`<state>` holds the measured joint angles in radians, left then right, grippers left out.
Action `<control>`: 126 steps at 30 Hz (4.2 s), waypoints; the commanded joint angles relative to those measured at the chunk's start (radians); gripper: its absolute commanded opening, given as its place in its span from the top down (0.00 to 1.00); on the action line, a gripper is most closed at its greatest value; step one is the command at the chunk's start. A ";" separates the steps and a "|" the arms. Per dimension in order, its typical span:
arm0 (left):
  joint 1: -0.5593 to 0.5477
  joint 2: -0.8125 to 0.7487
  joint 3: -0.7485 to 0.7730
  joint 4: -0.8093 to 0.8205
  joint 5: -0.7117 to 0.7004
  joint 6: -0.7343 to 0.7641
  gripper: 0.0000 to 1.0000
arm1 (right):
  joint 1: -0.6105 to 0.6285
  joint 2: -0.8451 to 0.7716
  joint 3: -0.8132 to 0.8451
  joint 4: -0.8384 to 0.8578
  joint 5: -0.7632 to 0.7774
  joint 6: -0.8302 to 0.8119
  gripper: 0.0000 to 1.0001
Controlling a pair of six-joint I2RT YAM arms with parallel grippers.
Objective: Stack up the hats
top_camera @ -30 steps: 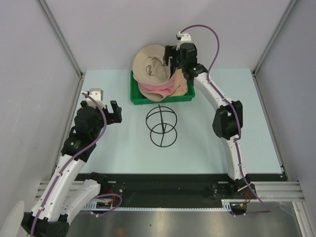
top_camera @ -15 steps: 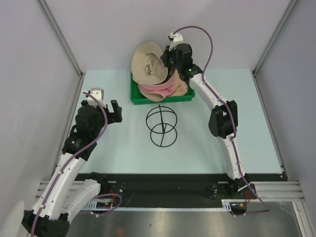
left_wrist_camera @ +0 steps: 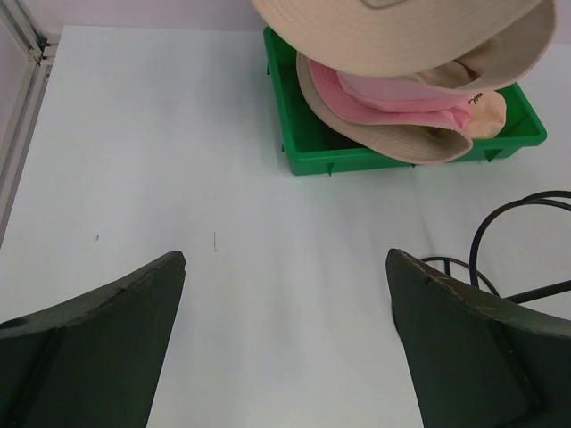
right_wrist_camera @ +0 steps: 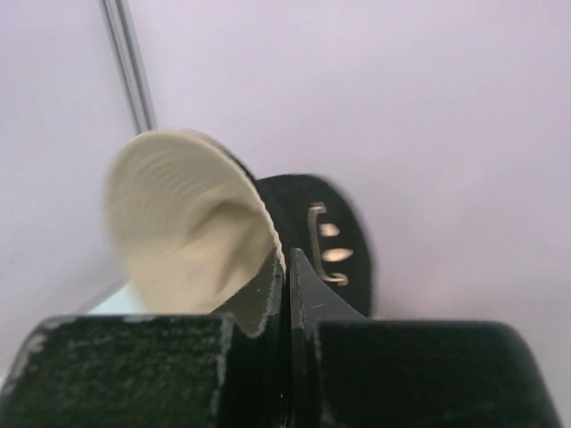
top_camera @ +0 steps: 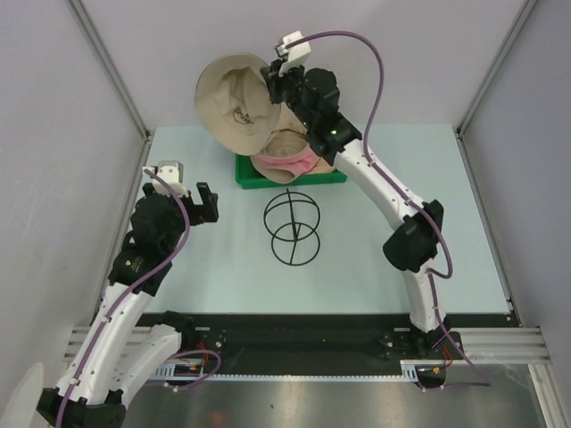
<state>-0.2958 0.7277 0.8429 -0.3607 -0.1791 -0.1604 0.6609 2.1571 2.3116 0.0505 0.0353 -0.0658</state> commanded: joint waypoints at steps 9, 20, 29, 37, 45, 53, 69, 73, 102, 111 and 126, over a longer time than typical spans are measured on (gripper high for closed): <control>0.007 -0.043 -0.016 0.022 0.024 -0.022 0.00 | 0.117 -0.420 -0.276 0.066 0.400 -0.439 1.00; 0.007 -0.044 -0.018 0.022 0.053 -0.027 0.00 | 0.111 -0.666 -0.649 0.160 0.650 -0.549 1.00; 0.007 -0.037 -0.016 0.020 0.055 -0.028 0.00 | 0.221 -0.687 -0.797 0.175 0.742 -0.552 1.00; 0.007 -0.036 -0.016 0.022 0.073 -0.033 0.00 | 0.456 -0.710 -0.935 0.204 0.865 -0.571 1.00; 0.007 -0.037 -0.016 0.022 0.087 -0.036 0.00 | 0.554 -0.775 -1.008 0.042 0.793 -0.369 1.00; 0.007 -0.031 -0.016 0.023 0.095 -0.041 0.00 | 0.557 -0.824 -1.138 -0.061 0.545 -0.070 1.00; 0.007 -0.027 -0.018 0.023 0.093 -0.042 0.00 | 0.575 -0.726 -1.232 -0.021 0.333 0.112 1.00; 0.007 -0.028 -0.019 0.023 0.095 -0.044 0.00 | 0.575 -0.681 -1.242 -0.023 0.299 0.165 1.00; 0.007 -0.019 -0.018 0.022 0.095 -0.044 0.00 | 0.647 -0.620 -1.270 -0.076 0.308 0.250 0.41; 0.007 -0.022 -0.018 0.022 0.098 -0.045 0.00 | 0.792 -0.753 -1.282 -0.159 0.341 0.267 0.15; 0.007 -0.020 -0.016 0.022 0.105 -0.044 0.00 | 0.486 -1.119 -1.111 -0.184 0.505 0.162 0.03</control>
<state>-0.2958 0.7071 0.8299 -0.3611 -0.0963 -0.1844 1.3518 1.0458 1.1305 -0.1543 0.5346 0.0872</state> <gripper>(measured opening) 0.996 0.964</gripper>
